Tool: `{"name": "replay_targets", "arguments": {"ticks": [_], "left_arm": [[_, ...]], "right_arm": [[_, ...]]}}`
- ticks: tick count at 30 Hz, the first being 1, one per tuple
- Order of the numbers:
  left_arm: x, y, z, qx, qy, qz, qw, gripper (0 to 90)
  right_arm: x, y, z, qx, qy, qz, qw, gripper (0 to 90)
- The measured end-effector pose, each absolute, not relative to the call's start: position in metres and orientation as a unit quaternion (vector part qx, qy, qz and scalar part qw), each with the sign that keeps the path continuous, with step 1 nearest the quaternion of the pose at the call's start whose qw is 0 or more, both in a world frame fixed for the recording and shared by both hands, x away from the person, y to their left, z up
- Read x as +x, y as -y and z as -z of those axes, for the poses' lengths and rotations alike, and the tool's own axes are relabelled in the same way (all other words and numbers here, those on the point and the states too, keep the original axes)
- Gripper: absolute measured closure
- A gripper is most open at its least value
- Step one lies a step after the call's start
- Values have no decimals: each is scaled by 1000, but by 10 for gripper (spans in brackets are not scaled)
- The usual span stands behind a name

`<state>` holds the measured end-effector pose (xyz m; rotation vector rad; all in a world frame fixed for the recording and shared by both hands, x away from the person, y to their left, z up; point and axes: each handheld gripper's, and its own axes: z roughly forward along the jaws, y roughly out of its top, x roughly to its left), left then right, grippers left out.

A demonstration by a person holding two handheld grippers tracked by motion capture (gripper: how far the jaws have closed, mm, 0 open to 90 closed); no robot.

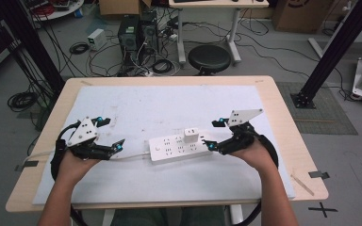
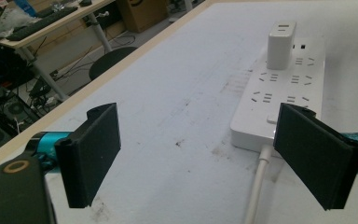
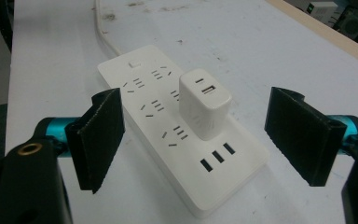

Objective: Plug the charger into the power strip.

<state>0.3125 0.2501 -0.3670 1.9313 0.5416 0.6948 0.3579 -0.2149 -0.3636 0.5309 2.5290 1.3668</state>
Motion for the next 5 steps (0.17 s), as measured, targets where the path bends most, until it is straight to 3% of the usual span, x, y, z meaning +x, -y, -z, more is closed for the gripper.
{"name": "replay_targets", "arguments": {"ticks": [5], "left_arm": [[313,-251,367,795,-222,-286,487,148]], "right_arm": [[355,215,362,181,-859,-465,112,203]]}}
